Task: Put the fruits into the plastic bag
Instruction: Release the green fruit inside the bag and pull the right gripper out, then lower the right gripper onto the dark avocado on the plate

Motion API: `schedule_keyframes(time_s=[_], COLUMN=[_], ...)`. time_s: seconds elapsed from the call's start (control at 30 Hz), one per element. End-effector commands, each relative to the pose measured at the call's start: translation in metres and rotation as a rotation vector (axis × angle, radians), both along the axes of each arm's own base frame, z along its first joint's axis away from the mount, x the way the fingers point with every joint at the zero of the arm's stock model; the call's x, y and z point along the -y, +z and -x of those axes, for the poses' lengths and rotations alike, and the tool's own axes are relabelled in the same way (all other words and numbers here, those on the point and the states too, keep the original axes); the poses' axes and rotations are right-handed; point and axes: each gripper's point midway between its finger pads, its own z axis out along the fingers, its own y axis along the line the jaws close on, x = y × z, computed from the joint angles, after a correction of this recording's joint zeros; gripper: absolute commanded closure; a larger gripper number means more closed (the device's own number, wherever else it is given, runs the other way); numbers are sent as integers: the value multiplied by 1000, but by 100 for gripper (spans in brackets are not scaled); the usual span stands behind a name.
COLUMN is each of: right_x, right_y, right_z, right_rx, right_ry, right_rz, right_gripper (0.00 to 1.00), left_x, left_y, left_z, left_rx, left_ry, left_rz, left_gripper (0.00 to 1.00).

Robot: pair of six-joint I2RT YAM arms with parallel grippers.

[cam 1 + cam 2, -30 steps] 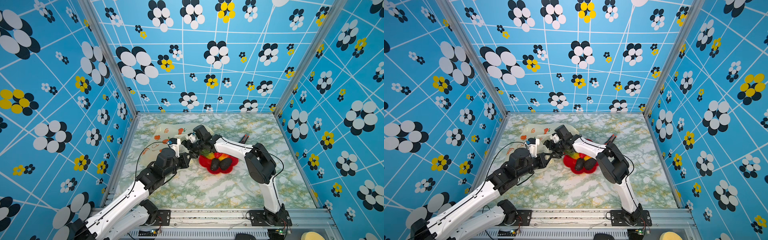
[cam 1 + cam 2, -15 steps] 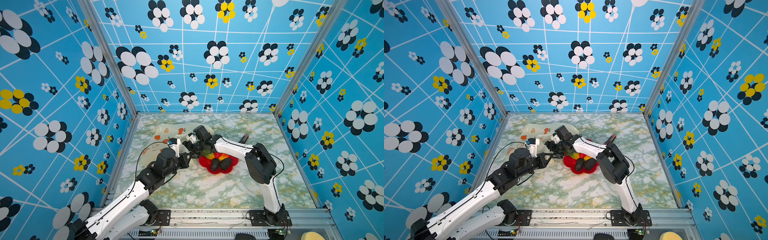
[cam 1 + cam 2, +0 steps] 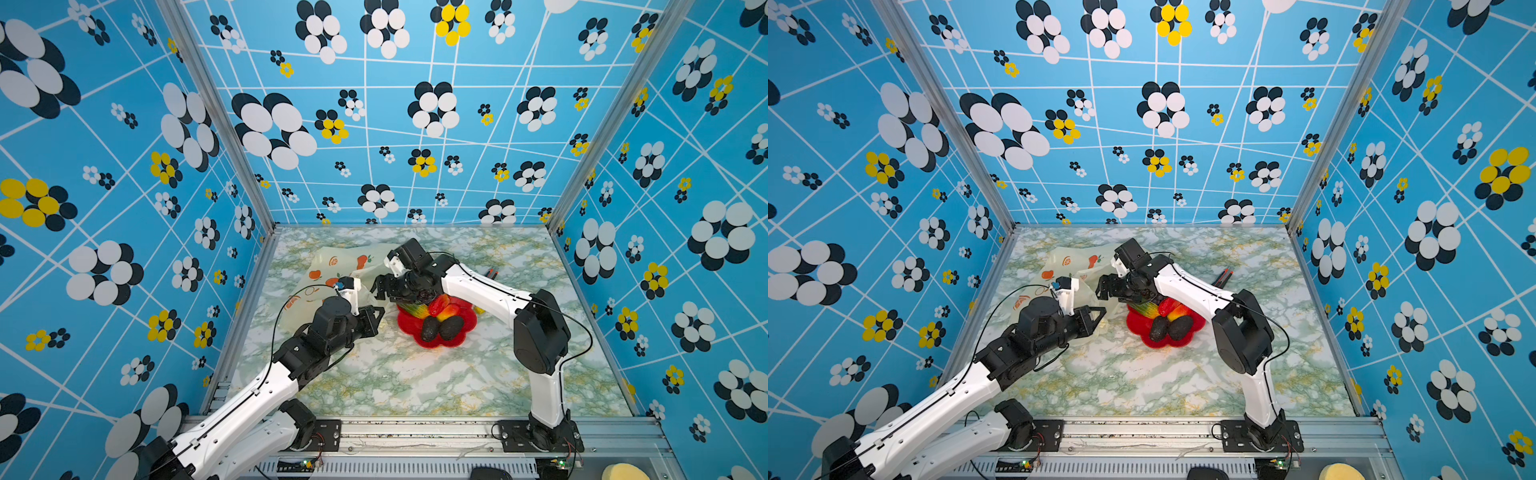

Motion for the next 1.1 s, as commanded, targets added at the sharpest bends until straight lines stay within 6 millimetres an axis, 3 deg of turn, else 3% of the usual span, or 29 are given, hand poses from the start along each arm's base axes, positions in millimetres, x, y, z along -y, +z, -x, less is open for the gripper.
schedule_keyframes(time_s=[0.0, 0.17, 0.3, 0.4, 0.63, 0.67, 1.07], right_x=[25, 53, 87, 119, 164, 171, 193], right_y=[23, 32, 29, 18, -11, -22, -56], right_z=[-2, -1, -2, -3, 8, 15, 40], right_rx=[110, 239, 281, 225, 103, 66, -110], right_ry=[27, 122, 152, 109, 24, 20, -85], right_rz=[100, 234, 393, 494, 548, 562, 519], right_gripper=[14, 14, 12, 12, 9, 8, 6], left_x=[1, 2, 4, 7, 13, 13, 17], left_y=[0, -1, -3, -2, -2, -1, -2], left_z=[0, -2, -4, -6, -4, -4, -3], left_rx=[9, 10, 4, 3, 1, 1, 5], left_ry=[4, 7, 5, 0, -9, -10, -22], left_rz=[7, 5, 2, 8, 7, 6, 1], left_gripper=[100, 100, 100, 100, 100, 100, 100])
